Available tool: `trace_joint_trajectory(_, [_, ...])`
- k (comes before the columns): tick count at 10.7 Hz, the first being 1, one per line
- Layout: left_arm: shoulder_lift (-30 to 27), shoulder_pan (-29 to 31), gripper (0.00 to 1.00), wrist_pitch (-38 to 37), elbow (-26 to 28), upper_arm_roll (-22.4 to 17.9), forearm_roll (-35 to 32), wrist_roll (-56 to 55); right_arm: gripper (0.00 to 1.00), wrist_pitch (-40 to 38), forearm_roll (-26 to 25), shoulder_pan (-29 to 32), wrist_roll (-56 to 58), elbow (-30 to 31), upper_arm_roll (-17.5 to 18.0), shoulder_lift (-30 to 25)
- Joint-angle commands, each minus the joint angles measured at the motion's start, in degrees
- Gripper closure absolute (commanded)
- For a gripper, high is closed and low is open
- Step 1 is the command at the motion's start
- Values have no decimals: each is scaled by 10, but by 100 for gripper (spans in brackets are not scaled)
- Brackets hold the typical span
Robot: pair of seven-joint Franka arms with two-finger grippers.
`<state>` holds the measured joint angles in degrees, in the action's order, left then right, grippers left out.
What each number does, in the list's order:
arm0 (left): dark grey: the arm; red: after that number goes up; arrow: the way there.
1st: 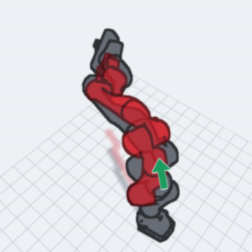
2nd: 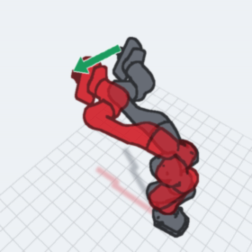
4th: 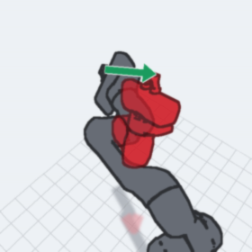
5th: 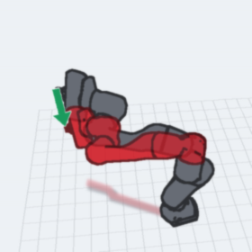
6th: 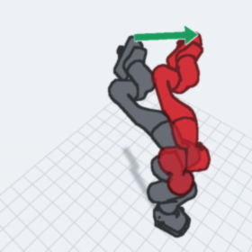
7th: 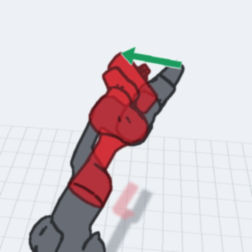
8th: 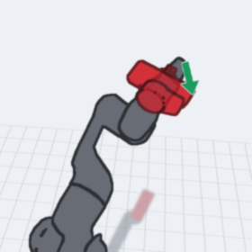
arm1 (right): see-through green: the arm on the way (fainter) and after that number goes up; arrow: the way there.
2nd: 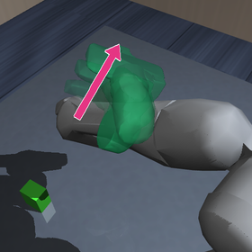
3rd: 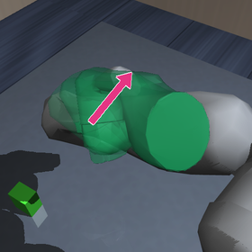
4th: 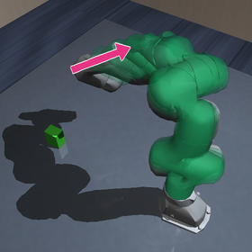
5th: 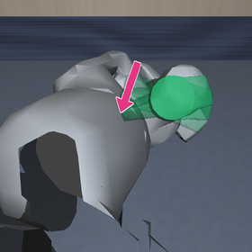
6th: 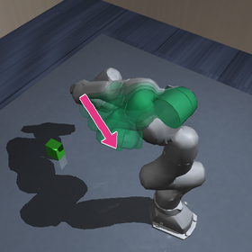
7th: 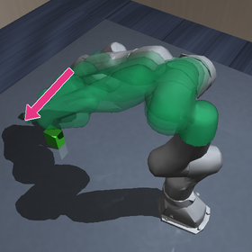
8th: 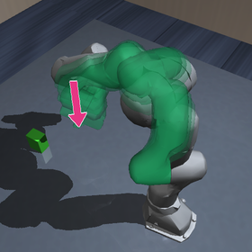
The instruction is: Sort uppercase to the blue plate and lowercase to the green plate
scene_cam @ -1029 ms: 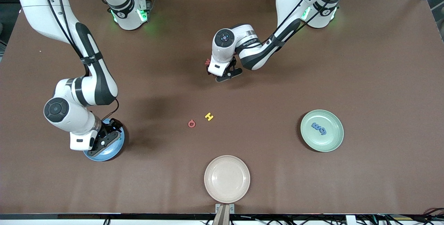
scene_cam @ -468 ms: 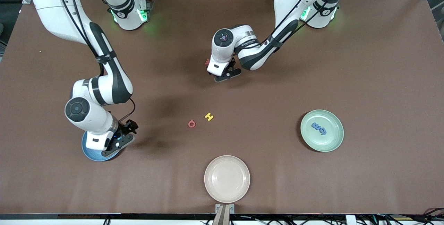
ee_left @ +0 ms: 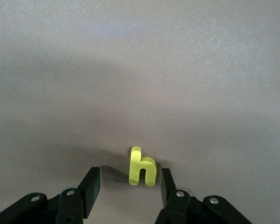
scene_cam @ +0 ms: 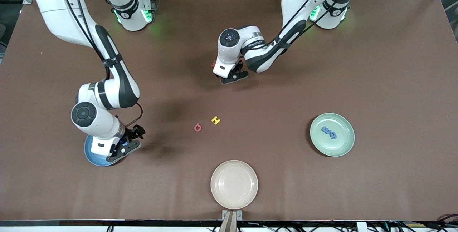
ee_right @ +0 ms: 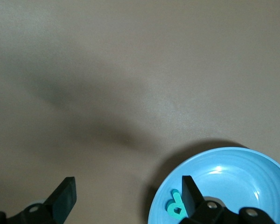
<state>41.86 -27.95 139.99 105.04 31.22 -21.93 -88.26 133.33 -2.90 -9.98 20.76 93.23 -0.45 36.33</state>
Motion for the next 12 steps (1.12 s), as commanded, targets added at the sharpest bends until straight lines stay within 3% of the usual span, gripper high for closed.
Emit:
trace_joint_trajectory(1, [-1, -11, 39, 12, 0, -12, -20, -20, 0, -2, 6, -3, -6, -20, 1, 11])
trace_joint_trajectory(6, [3, -16, 43, 21, 0, -18, -19, -20, 0, -2, 5, -14, -32, -20, 1, 12])
trace_joint_trajectory(8, [3, -16, 51, 21, -1, -18, -19, -20, 0, -2, 5, -15, -43, -20, 1, 13])
trace_joint_trajectory(10, [7, -16, 64, 21, -4, -18, -19, -20, 0, -2, 5, -21, -74, -25, 1, 14])
trace_joint_trajectory(12, [9, -16, 89, 22, -5, -18, -20, -20, 0, -3, 6, -24, -82, -27, 1, 16])
